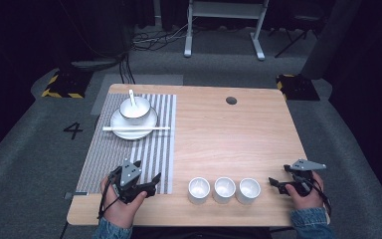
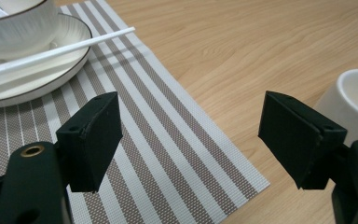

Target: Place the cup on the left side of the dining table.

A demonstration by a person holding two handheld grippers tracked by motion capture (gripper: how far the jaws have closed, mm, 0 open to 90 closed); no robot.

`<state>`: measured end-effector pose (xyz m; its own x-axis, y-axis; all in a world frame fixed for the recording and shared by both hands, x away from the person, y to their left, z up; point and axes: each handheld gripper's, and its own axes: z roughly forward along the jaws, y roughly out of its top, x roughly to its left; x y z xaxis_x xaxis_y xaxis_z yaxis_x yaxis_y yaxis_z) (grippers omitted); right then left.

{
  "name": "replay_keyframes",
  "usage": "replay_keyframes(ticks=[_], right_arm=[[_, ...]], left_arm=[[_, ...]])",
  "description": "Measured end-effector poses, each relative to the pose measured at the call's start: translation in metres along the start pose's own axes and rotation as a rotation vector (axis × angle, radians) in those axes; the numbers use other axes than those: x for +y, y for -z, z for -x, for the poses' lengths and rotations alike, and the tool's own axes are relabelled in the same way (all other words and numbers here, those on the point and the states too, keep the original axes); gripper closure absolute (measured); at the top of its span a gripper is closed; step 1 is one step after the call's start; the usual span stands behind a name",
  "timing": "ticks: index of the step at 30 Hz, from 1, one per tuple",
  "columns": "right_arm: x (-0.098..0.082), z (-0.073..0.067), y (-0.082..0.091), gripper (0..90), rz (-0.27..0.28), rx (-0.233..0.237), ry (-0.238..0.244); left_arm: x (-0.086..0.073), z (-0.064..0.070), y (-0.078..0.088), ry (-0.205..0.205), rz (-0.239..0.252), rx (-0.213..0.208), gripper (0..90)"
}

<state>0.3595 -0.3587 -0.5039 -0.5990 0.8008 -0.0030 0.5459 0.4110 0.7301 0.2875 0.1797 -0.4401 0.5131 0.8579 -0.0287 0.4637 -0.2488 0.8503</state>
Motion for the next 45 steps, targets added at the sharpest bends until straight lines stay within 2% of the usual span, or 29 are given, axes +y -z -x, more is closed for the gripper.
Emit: replay_keyframes(ticks=[4, 8, 12, 14, 20, 26, 31, 32, 37, 45], right_arm=[[0.000, 0.000, 0.000, 12.7, 0.001, -0.003, 0.002], [0.000, 0.000, 0.000, 12.7, 0.001, -0.003, 0.002], [0.000, 0.000, 0.000, 12.7, 0.001, -0.003, 0.002], [0.000, -0.001, 0.000, 12.9, 0.002, -0.004, 0.004], [0.000, 0.000, 0.000, 13.0, 0.002, -0.002, 0.004], [0.000, 0.000, 0.000, 13.0, 0.002, -0.002, 0.004], [0.000, 0.000, 0.000, 13.0, 0.002, -0.002, 0.004], [0.000, 0.000, 0.000, 13.0, 0.002, -0.002, 0.004], [0.000, -0.001, 0.000, 13.0, 0.002, -0.003, 0.004], [0.000, -0.001, 0.000, 13.1, 0.003, -0.003, 0.004]], left_arm=[[0.004, 0.004, 0.000, -0.009, 0.012, -0.013, 21.5], [0.006, 0.007, -0.002, -0.032, -0.005, -0.014, 21.7], [0.010, 0.011, -0.002, -0.023, 0.029, -0.022, 21.3], [0.011, 0.014, -0.002, 0.001, 0.050, -0.059, 20.8], [0.016, 0.029, -0.004, -0.024, 0.053, -0.099, 19.9], [0.025, 0.044, -0.003, -0.037, 0.064, -0.110, 18.5], [0.029, 0.056, -0.003, -0.066, 0.063, -0.117, 18.7], [0.032, 0.063, -0.004, -0.076, 0.066, -0.132, 18.7], [0.039, 0.075, -0.008, -0.099, 0.070, -0.154, 18.7], [0.048, 0.099, -0.021, -0.114, 0.072, -0.217, 18.6]])
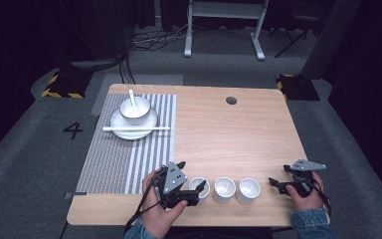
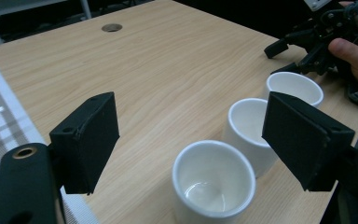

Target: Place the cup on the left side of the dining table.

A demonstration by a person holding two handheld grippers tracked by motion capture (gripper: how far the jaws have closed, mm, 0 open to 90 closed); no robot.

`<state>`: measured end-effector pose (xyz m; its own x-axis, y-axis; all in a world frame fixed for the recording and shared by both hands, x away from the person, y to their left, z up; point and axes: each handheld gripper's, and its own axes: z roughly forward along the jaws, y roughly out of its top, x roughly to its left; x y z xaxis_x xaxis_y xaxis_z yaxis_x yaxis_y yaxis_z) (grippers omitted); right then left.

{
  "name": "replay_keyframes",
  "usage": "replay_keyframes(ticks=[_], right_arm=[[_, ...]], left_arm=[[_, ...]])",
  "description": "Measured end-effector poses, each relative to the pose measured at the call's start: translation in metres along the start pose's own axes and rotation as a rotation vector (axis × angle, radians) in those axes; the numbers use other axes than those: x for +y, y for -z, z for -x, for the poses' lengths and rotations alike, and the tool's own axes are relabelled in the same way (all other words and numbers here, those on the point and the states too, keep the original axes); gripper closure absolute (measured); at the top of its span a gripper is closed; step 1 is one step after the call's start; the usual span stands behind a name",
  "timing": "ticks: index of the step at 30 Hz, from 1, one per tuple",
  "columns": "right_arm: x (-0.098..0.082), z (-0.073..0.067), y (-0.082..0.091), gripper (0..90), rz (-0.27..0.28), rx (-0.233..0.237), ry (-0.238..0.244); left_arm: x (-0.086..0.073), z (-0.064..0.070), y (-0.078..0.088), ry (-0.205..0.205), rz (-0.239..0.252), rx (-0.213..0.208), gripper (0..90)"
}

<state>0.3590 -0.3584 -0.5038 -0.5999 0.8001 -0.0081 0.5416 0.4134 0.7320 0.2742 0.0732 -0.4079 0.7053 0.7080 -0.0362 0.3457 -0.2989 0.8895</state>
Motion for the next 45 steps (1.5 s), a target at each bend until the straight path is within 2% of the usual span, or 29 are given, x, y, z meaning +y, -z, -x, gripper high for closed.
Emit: replay_keyframes(ticks=[4, 7, 13, 19, 23, 29, 34, 36, 40, 45], right_arm=[[0.000, 0.000, 0.000, 13.3, 0.000, 0.000, 0.000], [0.000, 0.000, 0.000, 14.1, 0.001, 0.002, 0.001], [0.000, 0.000, 0.000, 14.6, 0.003, 0.006, 0.003], [0.000, -0.001, 0.000, 14.7, 0.003, 0.009, 0.004], [0.000, -0.001, 0.000, 14.7, 0.004, 0.009, 0.004], [0.000, -0.001, 0.000, 14.7, 0.004, 0.009, 0.004], [0.000, -0.001, 0.000, 14.7, 0.004, 0.010, 0.004], [0.000, -0.001, 0.000, 14.7, 0.003, 0.010, 0.004], [0.000, -0.001, 0.000, 14.7, 0.004, 0.010, 0.004], [0.000, -0.001, 0.000, 14.8, 0.004, 0.010, 0.004]], left_arm=[[-0.001, 0.006, -0.007, -0.016, -0.012, -0.013, 18.6], [-0.006, 0.009, -0.014, -0.012, -0.028, -0.009, 18.6], [-0.019, 0.010, -0.027, -0.003, -0.067, -0.013, 18.6], [-0.035, 0.007, -0.037, 0.004, -0.121, 0.003, 18.5], [-0.039, 0.006, -0.040, 0.042, -0.094, -0.002, 17.8], [-0.042, 0.011, -0.042, 0.013, -0.104, -0.009, 17.8], [-0.049, 0.013, -0.047, 0.011, -0.128, -0.010, 19.1], [-0.053, 0.012, -0.051, -0.004, -0.146, 0.005, 19.5], [-0.059, 0.011, -0.056, -0.004, -0.165, 0.006, 21.5], [-0.062, 0.011, -0.059, -0.005, -0.161, -0.007, 25.8]])
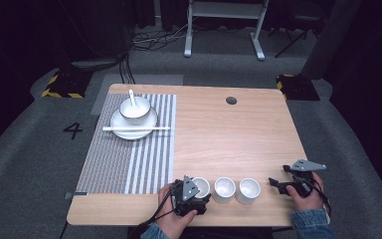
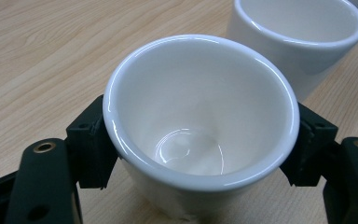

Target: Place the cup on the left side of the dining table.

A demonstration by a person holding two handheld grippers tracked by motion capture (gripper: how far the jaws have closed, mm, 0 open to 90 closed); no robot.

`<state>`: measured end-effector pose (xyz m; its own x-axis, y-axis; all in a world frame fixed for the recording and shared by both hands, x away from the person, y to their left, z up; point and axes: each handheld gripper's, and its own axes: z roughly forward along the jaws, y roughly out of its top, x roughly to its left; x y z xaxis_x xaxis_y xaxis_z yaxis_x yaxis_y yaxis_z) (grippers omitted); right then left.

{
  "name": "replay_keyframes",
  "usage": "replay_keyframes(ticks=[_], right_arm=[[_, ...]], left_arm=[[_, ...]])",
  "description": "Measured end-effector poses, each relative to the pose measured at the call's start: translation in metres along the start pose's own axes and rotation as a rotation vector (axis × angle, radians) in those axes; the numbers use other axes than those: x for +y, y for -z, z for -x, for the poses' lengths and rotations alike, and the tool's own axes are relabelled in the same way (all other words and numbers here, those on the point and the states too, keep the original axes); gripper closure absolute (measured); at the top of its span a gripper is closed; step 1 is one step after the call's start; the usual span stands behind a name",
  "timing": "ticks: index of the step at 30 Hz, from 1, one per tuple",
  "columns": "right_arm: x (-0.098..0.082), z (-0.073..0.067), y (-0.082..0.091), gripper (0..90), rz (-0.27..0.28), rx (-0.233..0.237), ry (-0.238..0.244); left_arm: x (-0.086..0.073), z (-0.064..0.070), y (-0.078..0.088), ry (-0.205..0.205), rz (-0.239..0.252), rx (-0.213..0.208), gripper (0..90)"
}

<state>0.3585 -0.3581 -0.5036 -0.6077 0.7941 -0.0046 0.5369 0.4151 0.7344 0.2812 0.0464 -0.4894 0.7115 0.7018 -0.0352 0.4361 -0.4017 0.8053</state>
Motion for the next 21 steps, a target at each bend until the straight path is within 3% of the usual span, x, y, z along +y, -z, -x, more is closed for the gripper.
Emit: replay_keyframes(ticks=[13, 21], right_arm=[[0.0000, 0.0000, 0.0000, 14.8, 0.000, 0.000, 0.000], [0.0000, 0.0000, 0.0000, 14.8, 0.000, 0.000, 0.000]], left_arm=[[0.0015, -0.0019, 0.0001, -0.031, -0.010, -0.018, 26.2], [0.0044, -0.0014, 0.0044, -0.024, -0.003, -0.035, 26.2]])
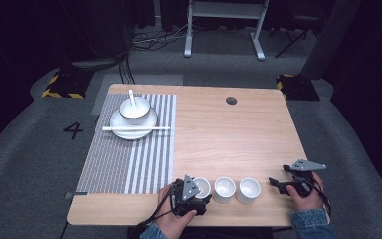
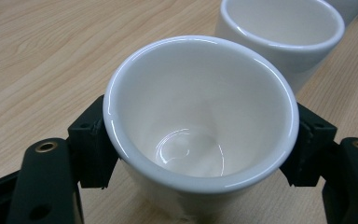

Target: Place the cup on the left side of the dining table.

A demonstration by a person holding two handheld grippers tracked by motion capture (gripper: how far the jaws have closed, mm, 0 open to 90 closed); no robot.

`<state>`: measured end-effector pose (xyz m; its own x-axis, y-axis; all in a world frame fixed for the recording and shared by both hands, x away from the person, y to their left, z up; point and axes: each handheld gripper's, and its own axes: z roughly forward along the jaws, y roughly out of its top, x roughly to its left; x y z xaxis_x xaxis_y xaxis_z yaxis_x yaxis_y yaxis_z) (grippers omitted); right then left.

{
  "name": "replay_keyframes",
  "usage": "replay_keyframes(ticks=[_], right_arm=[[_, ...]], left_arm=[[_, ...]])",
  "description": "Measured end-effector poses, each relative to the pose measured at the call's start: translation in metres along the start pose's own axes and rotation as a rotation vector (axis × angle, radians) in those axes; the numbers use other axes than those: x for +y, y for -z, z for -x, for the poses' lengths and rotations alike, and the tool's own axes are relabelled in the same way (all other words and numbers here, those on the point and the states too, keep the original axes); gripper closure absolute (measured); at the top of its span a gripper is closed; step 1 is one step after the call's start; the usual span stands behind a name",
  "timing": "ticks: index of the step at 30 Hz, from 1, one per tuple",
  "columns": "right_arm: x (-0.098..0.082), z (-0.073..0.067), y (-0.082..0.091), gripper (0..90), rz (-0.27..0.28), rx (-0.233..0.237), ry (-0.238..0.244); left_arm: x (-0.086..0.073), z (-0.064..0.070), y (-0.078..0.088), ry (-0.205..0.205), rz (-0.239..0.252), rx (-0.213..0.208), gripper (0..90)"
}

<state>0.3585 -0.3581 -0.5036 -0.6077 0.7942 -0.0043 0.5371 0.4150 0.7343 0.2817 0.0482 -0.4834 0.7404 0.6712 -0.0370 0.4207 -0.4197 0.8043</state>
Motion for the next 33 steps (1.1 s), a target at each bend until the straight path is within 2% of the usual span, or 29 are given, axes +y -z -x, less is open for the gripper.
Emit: replay_keyframes(ticks=[12, 33], right_arm=[[0.000, 0.000, 0.000, 14.8, 0.000, 0.000, 0.000], [0.000, 0.000, 0.000, 14.9, 0.000, 0.000, 0.002]], left_arm=[[0.013, -0.005, 0.020, 0.017, -0.006, -0.015, 26.2], [0.034, -0.027, 0.050, 0.019, 0.010, 0.030, 26.2]])
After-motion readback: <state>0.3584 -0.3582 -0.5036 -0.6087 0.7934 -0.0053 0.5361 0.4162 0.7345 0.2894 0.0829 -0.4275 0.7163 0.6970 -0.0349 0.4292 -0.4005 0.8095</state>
